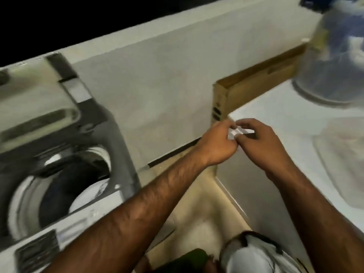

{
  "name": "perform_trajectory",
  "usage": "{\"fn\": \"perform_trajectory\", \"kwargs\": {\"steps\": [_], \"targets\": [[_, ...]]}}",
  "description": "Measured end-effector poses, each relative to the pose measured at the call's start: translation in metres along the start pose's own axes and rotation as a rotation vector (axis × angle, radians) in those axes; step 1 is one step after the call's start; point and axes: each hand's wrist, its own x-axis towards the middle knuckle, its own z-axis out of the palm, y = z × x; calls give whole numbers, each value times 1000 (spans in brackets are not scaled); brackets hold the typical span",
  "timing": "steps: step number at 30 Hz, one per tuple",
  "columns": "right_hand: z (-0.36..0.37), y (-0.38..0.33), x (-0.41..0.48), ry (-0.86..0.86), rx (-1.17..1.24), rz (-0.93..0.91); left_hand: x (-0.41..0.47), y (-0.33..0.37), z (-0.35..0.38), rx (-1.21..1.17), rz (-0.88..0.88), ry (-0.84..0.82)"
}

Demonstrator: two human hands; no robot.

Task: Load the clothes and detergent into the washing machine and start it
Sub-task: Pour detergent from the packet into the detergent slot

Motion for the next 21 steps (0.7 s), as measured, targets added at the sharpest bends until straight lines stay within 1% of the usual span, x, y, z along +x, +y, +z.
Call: {"fn": "perform_trajectory", "kwargs": {"steps": [5, 8, 13, 17, 19, 21], "targets": [[106, -67, -2, -252, 13, -175, -53, -78, -87, -48, -183, 203], [164, -100, -10, -382, 19, -217, -89, -117, -129, -107, -265, 298], [262, -149, -32, -559, -21, -281, -146, -188, -186, -231, -351, 433], [346, -173, -45, -691, 0, -231, -176, -258, -221, -398, -440, 500], [389, -183, -49, -725, 32, -164, -183, -295, -238, -489, -494, 521], [426, -189, -52, -753, 93, -57, -189, -326, -253, -598, -533, 530]]}}
